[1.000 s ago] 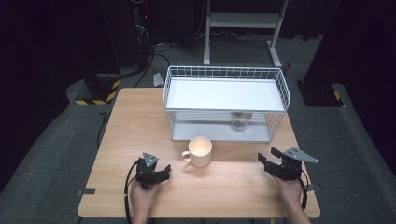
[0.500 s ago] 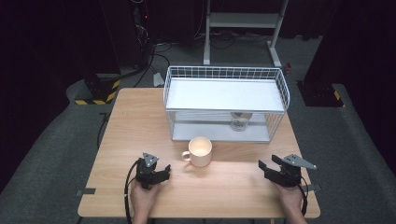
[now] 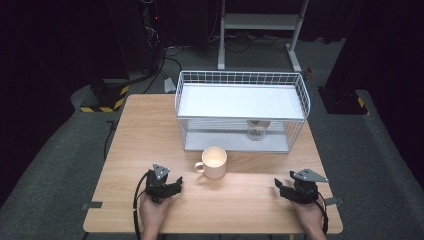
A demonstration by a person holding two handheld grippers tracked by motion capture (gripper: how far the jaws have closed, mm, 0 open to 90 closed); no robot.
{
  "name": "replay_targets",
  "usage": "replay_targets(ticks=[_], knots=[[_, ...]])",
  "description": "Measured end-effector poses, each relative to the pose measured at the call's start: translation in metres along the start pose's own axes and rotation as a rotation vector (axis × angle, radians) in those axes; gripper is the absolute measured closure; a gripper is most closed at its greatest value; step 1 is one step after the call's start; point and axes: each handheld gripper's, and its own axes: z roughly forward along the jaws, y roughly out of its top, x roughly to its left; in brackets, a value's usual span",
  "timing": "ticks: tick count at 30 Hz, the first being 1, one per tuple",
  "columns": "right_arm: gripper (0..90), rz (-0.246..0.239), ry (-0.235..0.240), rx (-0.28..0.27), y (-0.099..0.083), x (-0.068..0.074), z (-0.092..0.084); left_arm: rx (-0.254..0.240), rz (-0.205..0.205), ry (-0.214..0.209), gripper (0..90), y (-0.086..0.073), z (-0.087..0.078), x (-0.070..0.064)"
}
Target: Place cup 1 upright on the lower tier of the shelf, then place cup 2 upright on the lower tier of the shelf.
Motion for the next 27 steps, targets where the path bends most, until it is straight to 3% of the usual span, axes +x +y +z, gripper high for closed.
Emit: replay_targets(ticks=[9,14,17,19,23,27], knots=[[27.4,-0.044,0.008,0.105,-0.001,0.003,0.009,-0.001,-0.021,-0.006,23.7,0.0,0.0,0.0],[24.9,-0.022,0.008,0.113,0.0,0.002,0.009,0.022,0.008,-0.015,19.5,0.001,0.0,-0.002],[22.9,-0.027,0.002,0.114,0.001,0.002,0.01,0.005,0.009,-0.046,15.9,-0.001,-0.001,-0.002],[22.9,-0.025,0.004,0.114,0.001,0.002,0.011,-0.001,-0.003,-0.094,14.3,-0.002,-0.004,-0.003],[22.9,-0.024,0.001,0.115,0.001,0.003,0.01,-0.034,0.033,-0.114,12.9,0.001,-0.013,-0.012],[22.9,-0.023,0.0,0.114,0.001,0.003,0.01,-0.061,0.042,-0.173,11.6,0.007,-0.023,-0.022]])
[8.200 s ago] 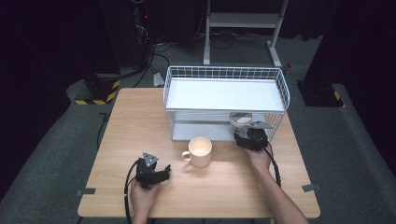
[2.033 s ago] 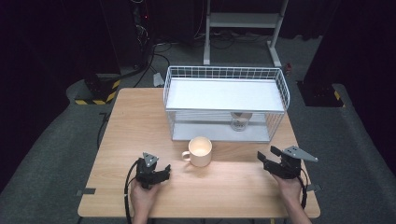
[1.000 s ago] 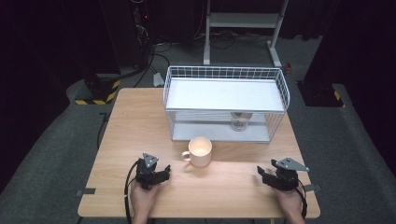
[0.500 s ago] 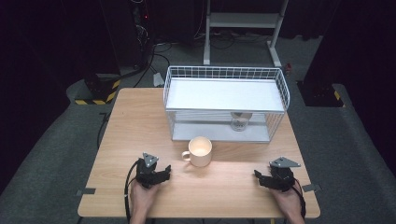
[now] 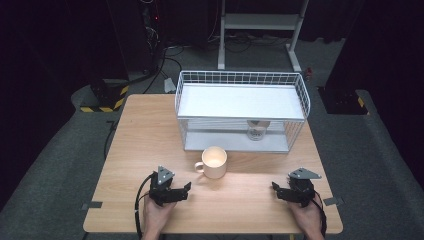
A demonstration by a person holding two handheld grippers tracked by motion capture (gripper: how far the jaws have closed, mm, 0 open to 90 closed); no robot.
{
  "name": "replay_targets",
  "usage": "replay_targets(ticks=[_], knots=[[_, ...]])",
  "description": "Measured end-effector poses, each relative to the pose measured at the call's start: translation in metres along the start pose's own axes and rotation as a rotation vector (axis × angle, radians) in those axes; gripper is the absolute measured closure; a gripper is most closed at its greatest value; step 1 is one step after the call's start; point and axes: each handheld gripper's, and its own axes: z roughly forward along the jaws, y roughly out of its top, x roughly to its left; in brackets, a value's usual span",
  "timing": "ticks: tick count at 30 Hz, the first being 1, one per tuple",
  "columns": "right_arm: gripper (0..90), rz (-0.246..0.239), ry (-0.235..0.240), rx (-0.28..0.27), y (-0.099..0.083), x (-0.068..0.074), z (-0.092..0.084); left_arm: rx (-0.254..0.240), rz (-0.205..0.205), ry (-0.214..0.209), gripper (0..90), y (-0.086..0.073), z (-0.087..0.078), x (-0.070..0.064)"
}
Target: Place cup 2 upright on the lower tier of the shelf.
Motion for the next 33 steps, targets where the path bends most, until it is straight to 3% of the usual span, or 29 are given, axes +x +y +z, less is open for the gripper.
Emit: replay_targets(ticks=[5,14,33], knots=[[22.9,-0.002,-0.001,0.0,0.0,0.0,0.0,-0.01,0.044,-0.038,8.3,0.004,-0.004,-0.012],[22.9,-0.006,0.0,-0.001,0.0,0.0,0.0,-0.03,0.056,-0.087,3.7,0.014,-0.004,-0.021],[22.9,-0.003,0.001,0.0,0.0,0.0,0.0,-0.011,0.129,-0.094,0.2,0.048,0.015,-0.039]])
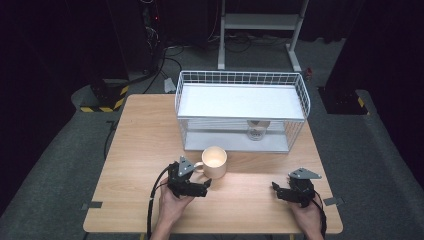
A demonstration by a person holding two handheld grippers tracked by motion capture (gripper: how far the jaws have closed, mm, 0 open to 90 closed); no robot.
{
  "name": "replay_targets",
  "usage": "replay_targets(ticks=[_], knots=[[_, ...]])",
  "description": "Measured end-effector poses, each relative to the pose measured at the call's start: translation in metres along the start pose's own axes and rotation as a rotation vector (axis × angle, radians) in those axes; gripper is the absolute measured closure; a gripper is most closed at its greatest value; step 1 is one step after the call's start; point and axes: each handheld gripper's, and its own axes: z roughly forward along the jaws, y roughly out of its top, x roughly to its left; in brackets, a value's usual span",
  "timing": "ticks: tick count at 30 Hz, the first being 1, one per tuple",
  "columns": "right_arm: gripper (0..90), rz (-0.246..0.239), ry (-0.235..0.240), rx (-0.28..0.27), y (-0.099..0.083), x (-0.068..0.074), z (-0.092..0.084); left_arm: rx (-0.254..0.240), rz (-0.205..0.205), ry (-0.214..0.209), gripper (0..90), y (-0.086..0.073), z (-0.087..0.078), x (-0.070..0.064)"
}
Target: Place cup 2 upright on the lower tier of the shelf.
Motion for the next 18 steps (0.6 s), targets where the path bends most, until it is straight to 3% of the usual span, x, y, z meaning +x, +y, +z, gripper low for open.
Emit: replay_targets(ticks=[4,18], knots=[[22.8,0.0,0.0,-0.002,0.0,0.0,0.0,-0.023,-0.007,0.001,0.3,0.003,0.001,0.0],[22.9,0.0,0.0,0.0,0.0,0.0,0.0,0.017,-0.024,-0.017,0.3,0.014,0.015,0.005]])
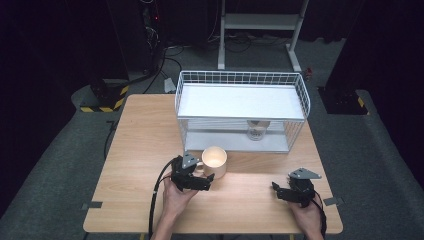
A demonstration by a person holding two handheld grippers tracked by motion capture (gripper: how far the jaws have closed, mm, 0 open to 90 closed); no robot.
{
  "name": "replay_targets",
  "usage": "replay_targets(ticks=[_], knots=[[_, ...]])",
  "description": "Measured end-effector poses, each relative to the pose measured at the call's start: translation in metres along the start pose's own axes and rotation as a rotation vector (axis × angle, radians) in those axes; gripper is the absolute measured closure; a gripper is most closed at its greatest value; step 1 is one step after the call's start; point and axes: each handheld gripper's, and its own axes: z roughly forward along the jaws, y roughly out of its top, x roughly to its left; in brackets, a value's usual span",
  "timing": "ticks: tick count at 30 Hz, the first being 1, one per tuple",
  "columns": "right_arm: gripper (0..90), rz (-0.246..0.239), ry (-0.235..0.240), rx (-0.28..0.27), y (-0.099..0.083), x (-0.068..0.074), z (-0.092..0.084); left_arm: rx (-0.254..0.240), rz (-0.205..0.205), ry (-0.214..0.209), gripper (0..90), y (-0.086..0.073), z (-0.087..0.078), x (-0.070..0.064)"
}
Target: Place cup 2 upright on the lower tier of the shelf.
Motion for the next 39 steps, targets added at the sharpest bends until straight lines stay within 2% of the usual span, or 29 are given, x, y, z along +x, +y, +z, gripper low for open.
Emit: replay_targets(ticks=[3,8,11,17,26,32,35,39], knots=[[22.8,0.0,0.0,0.0,0.0,0.0,0.0,-0.001,-0.012,-0.009,0.3,0.002,0.003,0.001],[22.8,0.0,0.0,0.0,0.0,0.0,0.0,-0.004,0.004,-0.005,0.2,0.006,0.007,0.001],[22.8,0.0,-0.001,0.0,0.0,0.0,0.0,-0.006,0.03,-0.009,0.2,0.011,0.01,0.0],[22.8,0.0,-0.001,0.0,0.0,0.0,0.0,-0.012,0.035,-0.019,0.1,0.017,0.015,-0.003],[22.8,0.0,-0.002,0.0,0.0,0.0,0.0,-0.006,0.02,-0.048,0.2,0.025,0.025,-0.005],[22.9,-0.002,-0.003,-0.002,0.0,0.0,0.0,-0.01,0.02,-0.031,0.5,0.024,0.029,-0.005],[22.8,-0.002,-0.003,-0.002,0.0,0.0,0.0,0.003,0.037,-0.023,1.0,0.023,0.034,-0.005],[22.8,-0.002,-0.003,-0.002,0.0,0.0,0.0,0.006,0.032,-0.028,1.4,0.023,0.039,-0.006]])
